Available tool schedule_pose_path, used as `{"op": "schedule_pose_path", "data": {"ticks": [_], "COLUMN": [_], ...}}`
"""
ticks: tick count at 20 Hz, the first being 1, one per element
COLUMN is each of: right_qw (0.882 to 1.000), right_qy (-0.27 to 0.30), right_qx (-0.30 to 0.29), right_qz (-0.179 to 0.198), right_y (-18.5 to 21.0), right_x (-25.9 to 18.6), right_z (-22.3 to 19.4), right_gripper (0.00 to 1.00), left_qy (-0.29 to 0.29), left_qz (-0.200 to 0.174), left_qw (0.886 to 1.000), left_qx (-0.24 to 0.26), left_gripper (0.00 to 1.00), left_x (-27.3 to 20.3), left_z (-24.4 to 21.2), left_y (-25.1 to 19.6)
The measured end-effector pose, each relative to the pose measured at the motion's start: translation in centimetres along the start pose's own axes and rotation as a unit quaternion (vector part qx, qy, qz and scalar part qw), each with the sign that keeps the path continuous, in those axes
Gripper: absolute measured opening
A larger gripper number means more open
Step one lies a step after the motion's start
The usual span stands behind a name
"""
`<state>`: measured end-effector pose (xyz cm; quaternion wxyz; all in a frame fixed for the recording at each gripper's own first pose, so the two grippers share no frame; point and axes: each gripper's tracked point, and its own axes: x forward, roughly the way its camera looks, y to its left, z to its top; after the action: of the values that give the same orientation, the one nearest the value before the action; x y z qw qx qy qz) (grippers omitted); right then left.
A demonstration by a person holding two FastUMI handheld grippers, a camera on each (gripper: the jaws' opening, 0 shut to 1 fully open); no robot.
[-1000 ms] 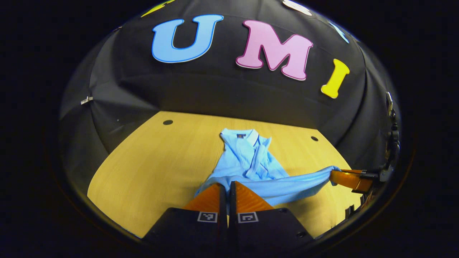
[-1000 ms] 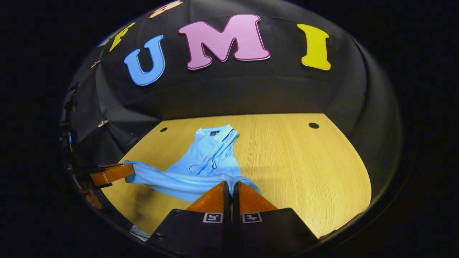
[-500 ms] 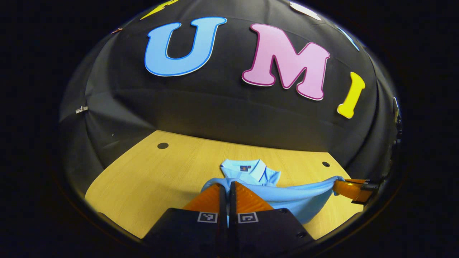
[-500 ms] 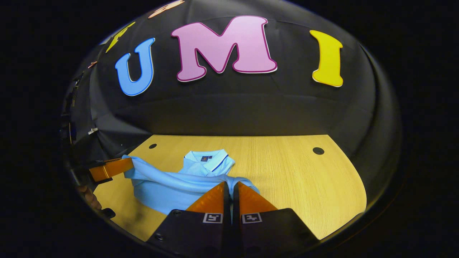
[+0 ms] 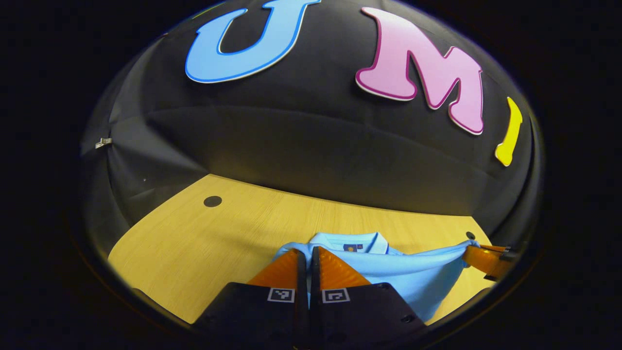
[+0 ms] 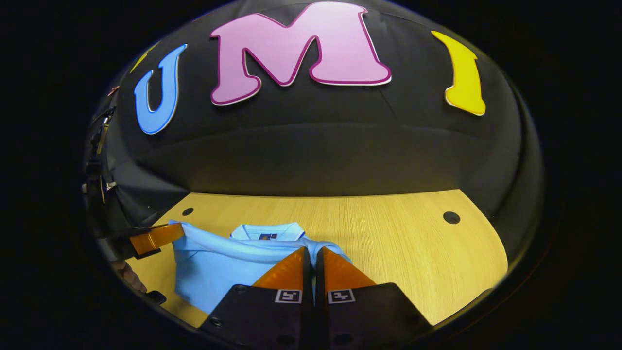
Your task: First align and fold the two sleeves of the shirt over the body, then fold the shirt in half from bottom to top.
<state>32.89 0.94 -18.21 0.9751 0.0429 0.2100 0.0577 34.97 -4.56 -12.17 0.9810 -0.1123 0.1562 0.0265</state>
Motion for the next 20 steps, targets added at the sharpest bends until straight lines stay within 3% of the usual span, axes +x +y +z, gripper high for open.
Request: {"op": "schedule_pose_path", "data": {"ticks": [9,20], "right_qw": [0.998,0.994], "right_qy": [0.052,0.108], "right_qx": [-0.006,0.013], "right_qz": [-0.019,-0.024], "right_y": [-0.5,-1.4], "right_x": [8.0,11.2], "right_z": [-3.9,-8.9], "right_gripper": [0.05,0.05], "left_qy": [0.045,0.090], "left_qz": [0.009,0.029], "left_qw": [0.996,0.992], "left_qx": [0.074,0.084], "left_gripper": [0.06,0.06], "left_x": [7.5,10.3], "left_z": [-3.4,-7.7], "left_y": [0.0,1.3]}}
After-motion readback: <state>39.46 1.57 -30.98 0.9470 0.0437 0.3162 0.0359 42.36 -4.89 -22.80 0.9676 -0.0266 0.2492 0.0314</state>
